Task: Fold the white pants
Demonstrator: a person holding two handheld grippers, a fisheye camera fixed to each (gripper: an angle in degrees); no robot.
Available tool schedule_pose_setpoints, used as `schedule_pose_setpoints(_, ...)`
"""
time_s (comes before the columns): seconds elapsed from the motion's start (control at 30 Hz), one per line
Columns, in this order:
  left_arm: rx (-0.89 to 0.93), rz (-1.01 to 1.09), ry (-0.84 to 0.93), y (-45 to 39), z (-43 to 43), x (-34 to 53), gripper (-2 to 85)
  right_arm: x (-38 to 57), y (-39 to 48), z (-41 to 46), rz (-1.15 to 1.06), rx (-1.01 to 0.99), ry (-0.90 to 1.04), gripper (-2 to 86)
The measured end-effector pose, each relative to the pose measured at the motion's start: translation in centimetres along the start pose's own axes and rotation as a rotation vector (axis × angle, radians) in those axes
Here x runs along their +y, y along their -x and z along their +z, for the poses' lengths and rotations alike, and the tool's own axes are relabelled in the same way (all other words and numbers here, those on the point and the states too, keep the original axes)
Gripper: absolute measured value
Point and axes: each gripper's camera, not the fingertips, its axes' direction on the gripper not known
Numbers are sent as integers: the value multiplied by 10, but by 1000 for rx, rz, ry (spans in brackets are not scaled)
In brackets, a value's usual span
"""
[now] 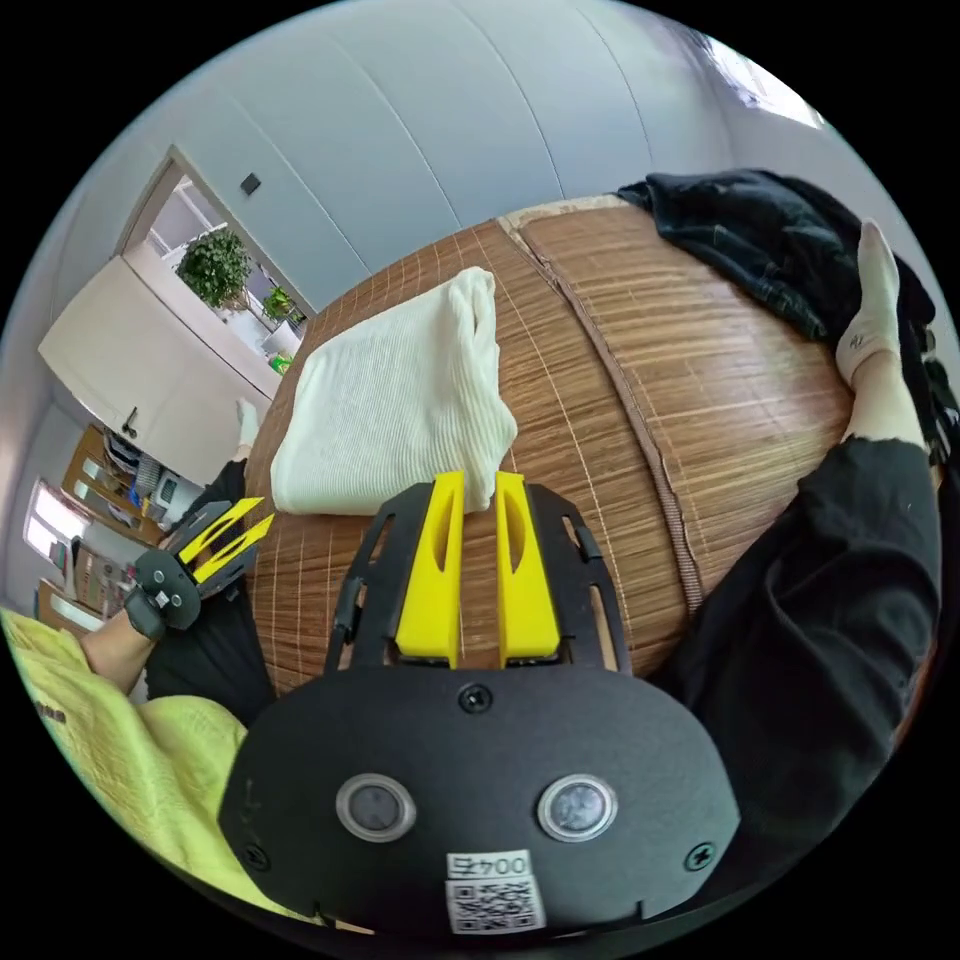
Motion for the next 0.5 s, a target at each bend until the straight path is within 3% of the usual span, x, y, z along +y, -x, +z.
schedule_pose_setpoints(0.37, -19, 141, -31, -8, 6, 2, 60, 16, 120, 7, -397, 282, -84, 77)
schedule_pose_setpoints(0.5, 11, 160, -26, 0, -1, 6, 30, 15, 138, 33, -448, 341, -6, 74)
